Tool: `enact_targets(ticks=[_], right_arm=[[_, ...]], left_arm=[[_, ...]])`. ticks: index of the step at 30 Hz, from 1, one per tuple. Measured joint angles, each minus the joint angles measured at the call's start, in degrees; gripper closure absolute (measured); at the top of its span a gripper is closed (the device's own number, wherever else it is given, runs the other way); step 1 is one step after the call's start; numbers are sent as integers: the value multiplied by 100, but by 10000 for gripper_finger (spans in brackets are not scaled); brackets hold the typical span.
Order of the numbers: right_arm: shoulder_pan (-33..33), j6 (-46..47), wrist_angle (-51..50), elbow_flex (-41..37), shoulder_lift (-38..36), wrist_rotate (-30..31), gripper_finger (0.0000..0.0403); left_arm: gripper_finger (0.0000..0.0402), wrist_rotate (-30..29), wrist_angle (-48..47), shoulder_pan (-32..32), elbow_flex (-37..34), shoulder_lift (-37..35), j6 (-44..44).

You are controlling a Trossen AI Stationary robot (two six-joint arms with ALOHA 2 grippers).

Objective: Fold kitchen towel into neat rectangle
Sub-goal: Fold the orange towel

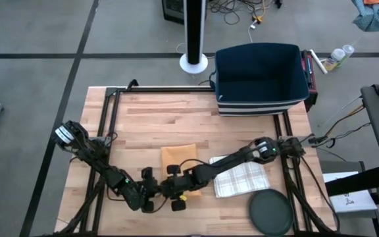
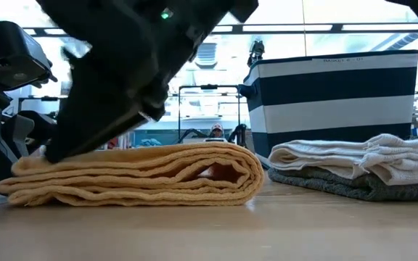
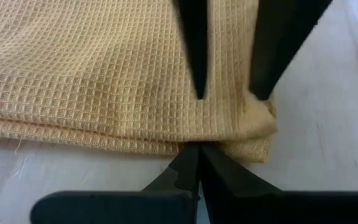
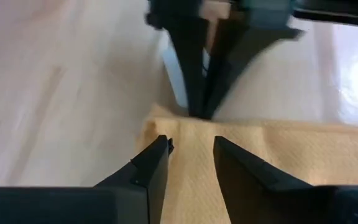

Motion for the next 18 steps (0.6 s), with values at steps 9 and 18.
enact_targets(ticks=[9,18], right_arm=[[12,86,17,36,62,-157,319],[25,86,-7,61,119,-170,335]], left_arm=[[396,-3,-1,-2,-2,0,-13],[399,-5,8,-2,-17,0,-30]])
